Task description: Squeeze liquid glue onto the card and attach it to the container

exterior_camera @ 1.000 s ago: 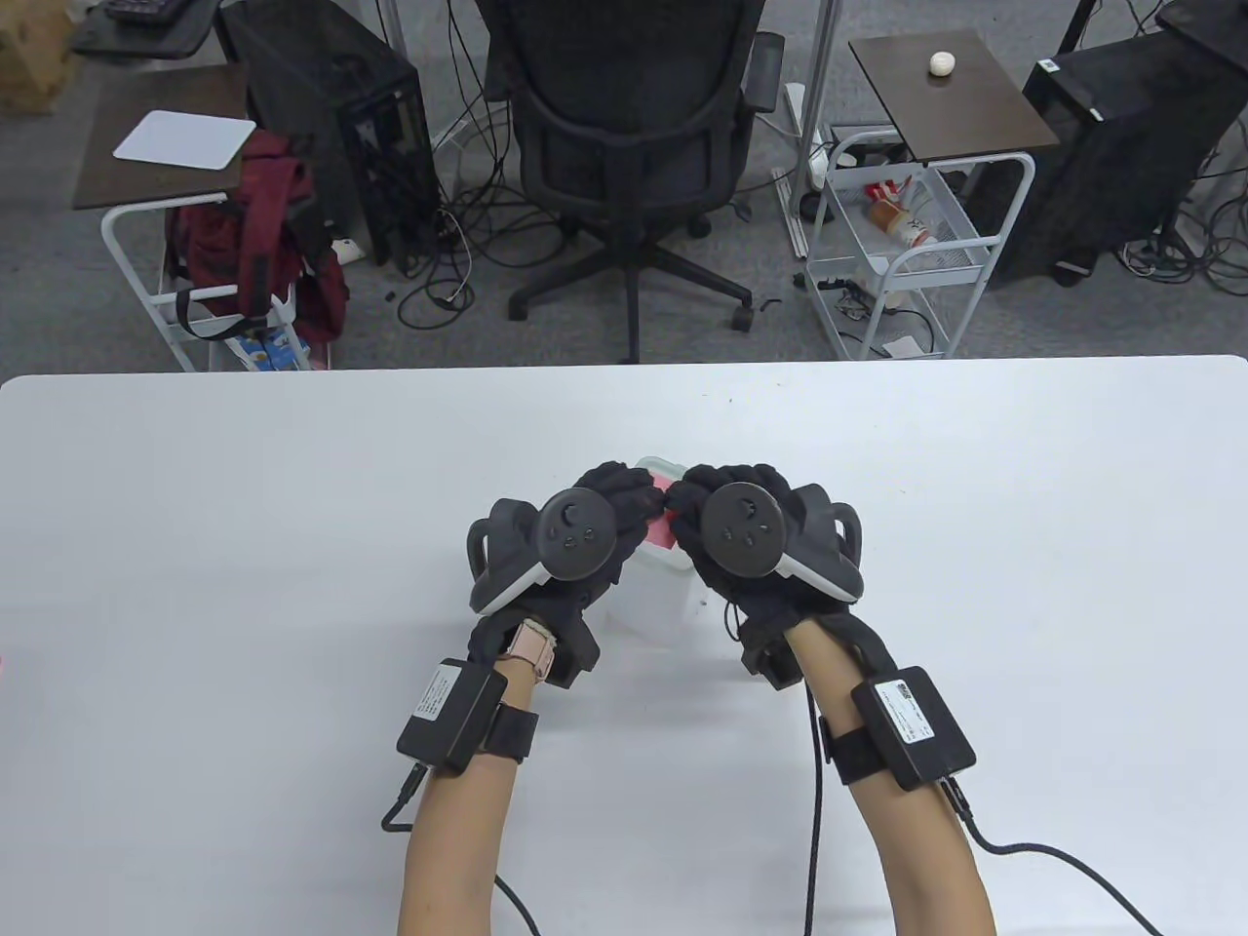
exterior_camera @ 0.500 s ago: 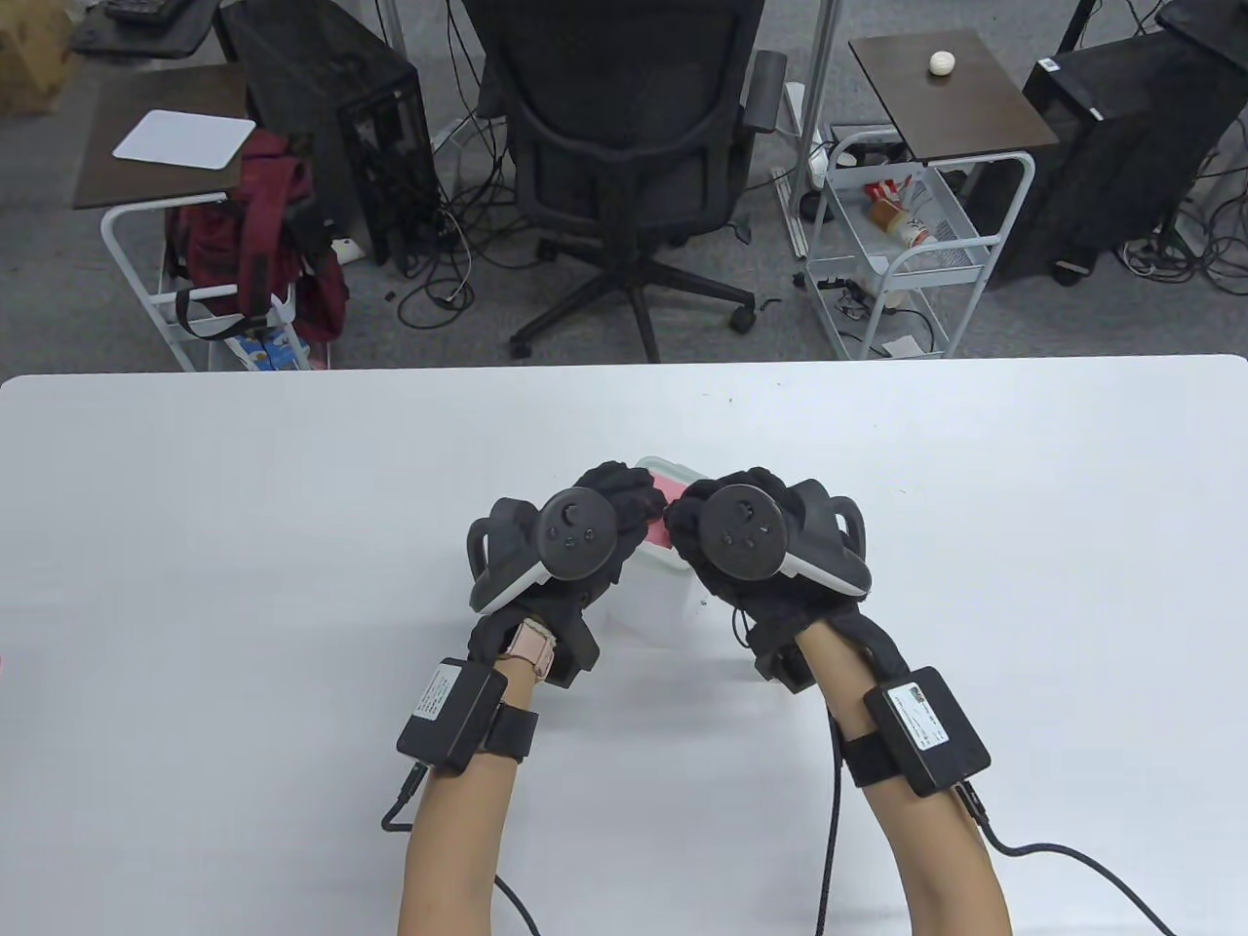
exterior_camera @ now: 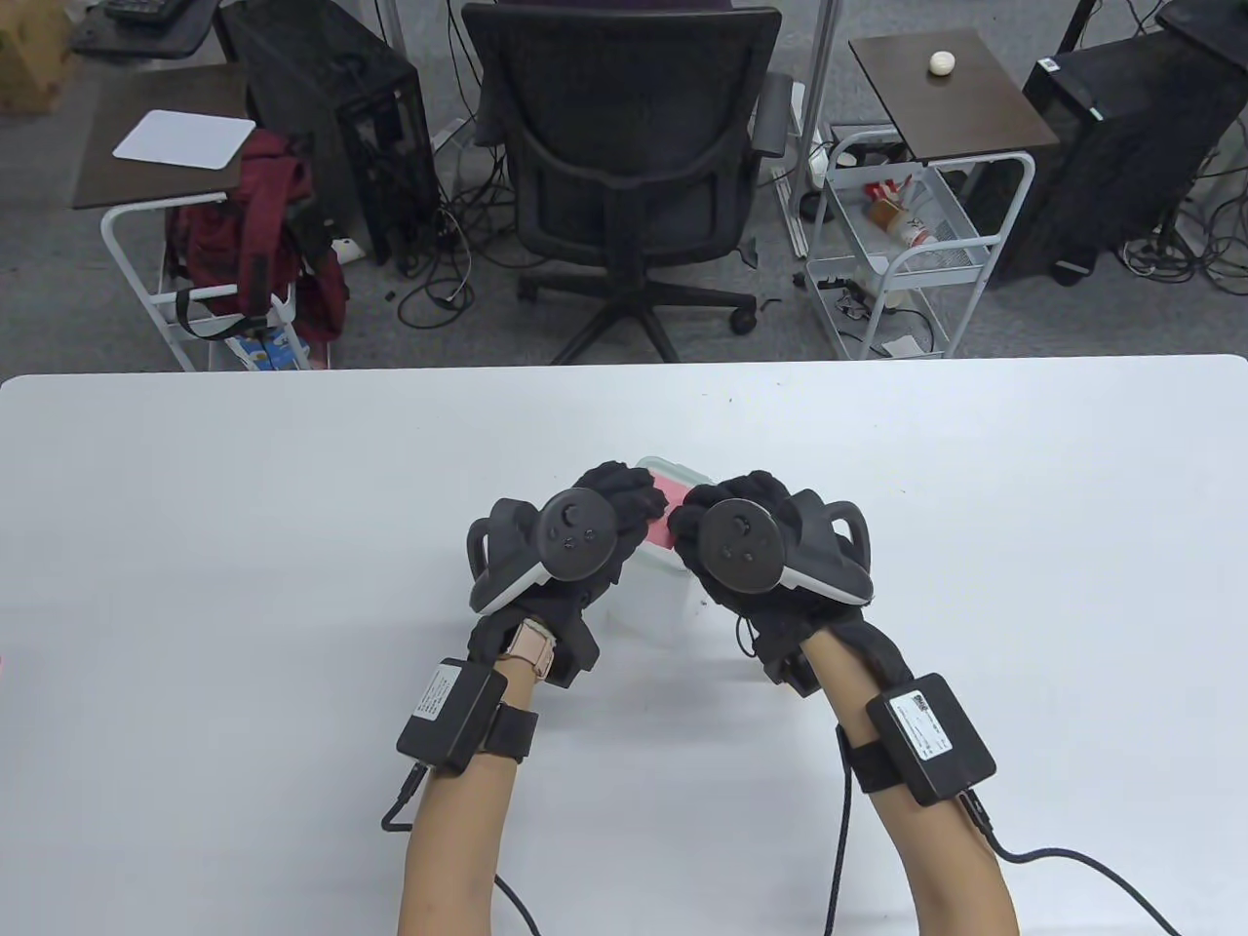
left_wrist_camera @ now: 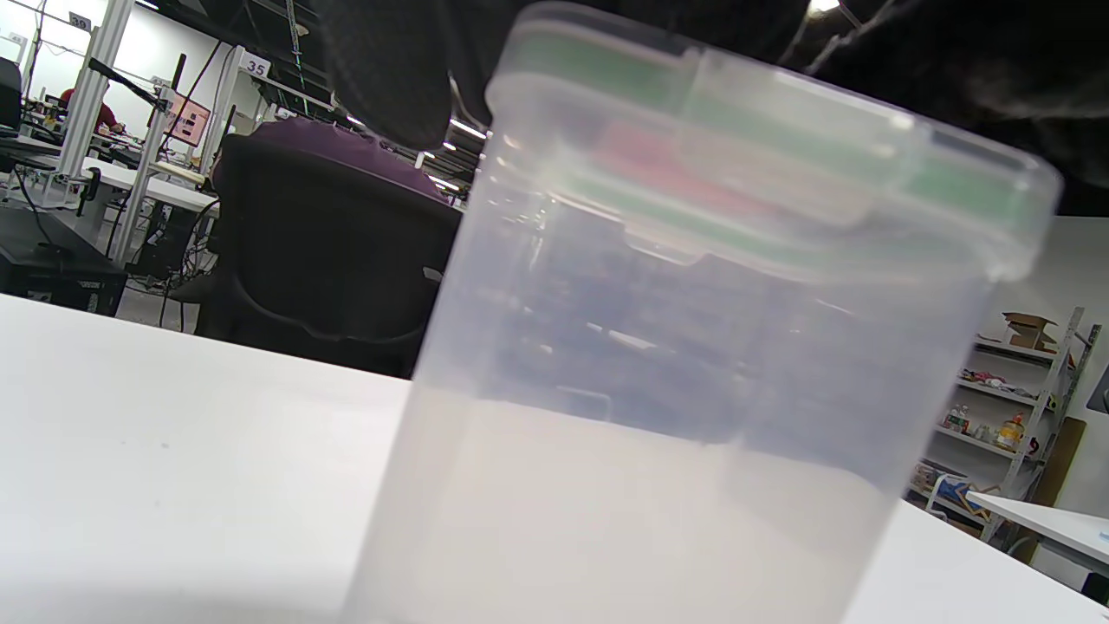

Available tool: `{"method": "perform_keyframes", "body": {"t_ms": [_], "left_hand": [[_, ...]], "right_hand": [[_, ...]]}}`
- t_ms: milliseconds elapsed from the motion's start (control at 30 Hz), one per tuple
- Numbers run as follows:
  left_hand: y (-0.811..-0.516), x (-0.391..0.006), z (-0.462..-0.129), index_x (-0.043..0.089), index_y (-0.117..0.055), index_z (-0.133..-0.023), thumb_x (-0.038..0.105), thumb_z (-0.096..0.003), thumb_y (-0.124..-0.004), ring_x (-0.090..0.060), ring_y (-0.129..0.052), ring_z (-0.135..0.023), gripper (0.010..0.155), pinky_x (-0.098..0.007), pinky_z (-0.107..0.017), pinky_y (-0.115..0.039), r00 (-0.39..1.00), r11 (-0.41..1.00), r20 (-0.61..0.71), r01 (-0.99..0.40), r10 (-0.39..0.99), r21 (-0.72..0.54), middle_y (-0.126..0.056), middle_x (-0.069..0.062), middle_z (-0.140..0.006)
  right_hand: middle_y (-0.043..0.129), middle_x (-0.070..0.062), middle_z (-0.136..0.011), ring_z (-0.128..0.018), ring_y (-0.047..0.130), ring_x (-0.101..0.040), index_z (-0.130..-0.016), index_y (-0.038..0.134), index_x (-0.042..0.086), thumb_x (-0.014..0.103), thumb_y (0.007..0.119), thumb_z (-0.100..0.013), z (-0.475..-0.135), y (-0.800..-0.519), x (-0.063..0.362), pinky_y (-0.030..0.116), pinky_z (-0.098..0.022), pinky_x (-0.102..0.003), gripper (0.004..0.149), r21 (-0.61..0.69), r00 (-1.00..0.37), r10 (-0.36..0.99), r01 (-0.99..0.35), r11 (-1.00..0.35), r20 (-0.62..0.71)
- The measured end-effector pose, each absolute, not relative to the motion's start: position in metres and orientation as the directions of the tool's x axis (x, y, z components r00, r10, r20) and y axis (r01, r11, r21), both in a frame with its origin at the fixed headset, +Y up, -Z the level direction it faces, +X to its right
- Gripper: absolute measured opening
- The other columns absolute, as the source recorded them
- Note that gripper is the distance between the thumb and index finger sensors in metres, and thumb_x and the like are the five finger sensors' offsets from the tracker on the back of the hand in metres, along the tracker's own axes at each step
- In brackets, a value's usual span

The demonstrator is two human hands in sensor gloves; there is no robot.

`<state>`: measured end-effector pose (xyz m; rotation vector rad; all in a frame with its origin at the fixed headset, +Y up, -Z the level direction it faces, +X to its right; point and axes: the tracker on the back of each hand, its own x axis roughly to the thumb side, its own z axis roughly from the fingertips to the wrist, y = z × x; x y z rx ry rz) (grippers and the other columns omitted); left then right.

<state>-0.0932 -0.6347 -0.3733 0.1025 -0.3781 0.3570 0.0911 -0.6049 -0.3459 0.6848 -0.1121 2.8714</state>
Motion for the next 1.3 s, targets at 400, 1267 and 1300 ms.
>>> {"method": "perform_keyframes", "body": {"t_ms": [400,1267,1300], "left_hand": [[-0.634,-0.094,-0.371,0.039,-0.073,-0.095,0.041,-0.0520,-0.070,-0.018,-0.070,-0.112,0.043,-0.041,-0.078,-0.071,0.865,0.942,0.407,-0.334,0.295,0.027,-0.072,0.015,-0.111],[-0.703,-0.146,-0.205,0.027,-0.080,-0.093,0.044,-0.0525,-0.070,-0.031,-0.091,-0.087,0.046,-0.046,-0.066,-0.078,0.687,0.703,0.376,-0.701,0.621,0.119,-0.091,-0.001,-0.095],[-0.705,-0.147,-0.205,0.027,-0.080,-0.093,0.044,-0.0525,-0.070,-0.031,-0.092,-0.087,0.046,-0.045,-0.066,-0.079,0.697,0.709,0.361,-0.694,0.620,0.125,-0.091,-0.001,-0.094]], "right_hand": [[0.076,-0.007,-0.104,-0.092,0.076,-0.036,-0.095,0.076,0.021,0.041,0.062,-0.058,-0.289,-0.609,0.155,0.056,-0.078,-0.057,0.044,-0.148,-0.827,0.309,-0.419,-0.896,0.470],[0.059,-0.018,-0.110,-0.091,0.067,-0.043,-0.110,0.049,0.012,0.047,0.068,-0.057,-0.250,-0.743,0.247,0.060,-0.071,-0.057,0.067,-0.104,-0.686,0.707,-0.727,-0.679,0.172],[0.058,-0.018,-0.110,-0.092,0.067,-0.043,-0.111,0.048,0.012,0.047,0.068,-0.057,-0.249,-0.744,0.246,0.060,-0.071,-0.057,0.067,-0.107,-0.697,0.697,-0.716,-0.690,0.171]]}}
